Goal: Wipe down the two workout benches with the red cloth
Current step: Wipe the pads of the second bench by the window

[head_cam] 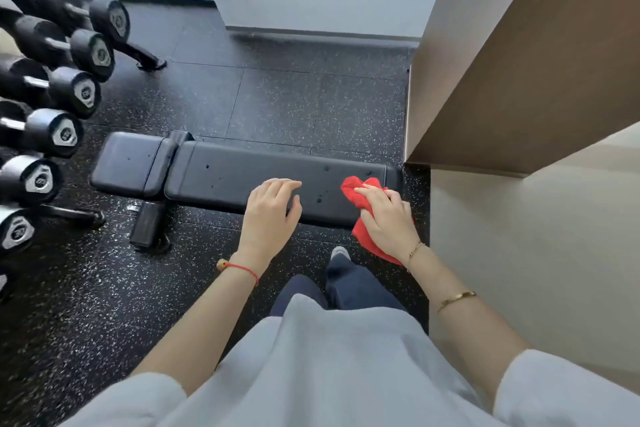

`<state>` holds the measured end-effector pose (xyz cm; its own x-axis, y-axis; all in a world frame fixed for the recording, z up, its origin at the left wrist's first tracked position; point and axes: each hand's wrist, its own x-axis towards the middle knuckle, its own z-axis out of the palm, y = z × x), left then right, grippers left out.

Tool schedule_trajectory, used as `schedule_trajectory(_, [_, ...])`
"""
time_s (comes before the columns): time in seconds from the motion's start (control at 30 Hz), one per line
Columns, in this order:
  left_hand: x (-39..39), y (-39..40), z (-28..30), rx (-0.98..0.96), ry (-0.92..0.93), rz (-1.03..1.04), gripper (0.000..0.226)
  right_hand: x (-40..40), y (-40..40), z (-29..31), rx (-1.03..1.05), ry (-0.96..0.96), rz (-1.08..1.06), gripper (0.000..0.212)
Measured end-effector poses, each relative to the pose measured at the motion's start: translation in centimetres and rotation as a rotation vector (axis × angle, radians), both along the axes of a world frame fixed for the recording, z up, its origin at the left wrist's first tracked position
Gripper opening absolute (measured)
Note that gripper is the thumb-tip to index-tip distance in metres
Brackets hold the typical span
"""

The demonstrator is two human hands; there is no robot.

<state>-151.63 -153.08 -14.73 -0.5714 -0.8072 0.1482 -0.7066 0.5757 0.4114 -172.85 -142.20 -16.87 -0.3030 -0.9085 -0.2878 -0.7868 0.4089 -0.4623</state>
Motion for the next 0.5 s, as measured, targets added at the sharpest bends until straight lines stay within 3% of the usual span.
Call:
schedule_trajectory(0.2, [-3.1, -5.2, -7.4, 0.035, -0.040, -0.036, 0.025, -2.6, -4.5, -6.9, 0.068, 0.020, -0.001, 0.045])
schedule_trajectory(0.5, [-3.7, -9.4, -23.9, 0.074, -0.074, -0.077, 0.026, -3.6, -9.0, -22.9, 0.080, 0.076, -0.006, 0.045])
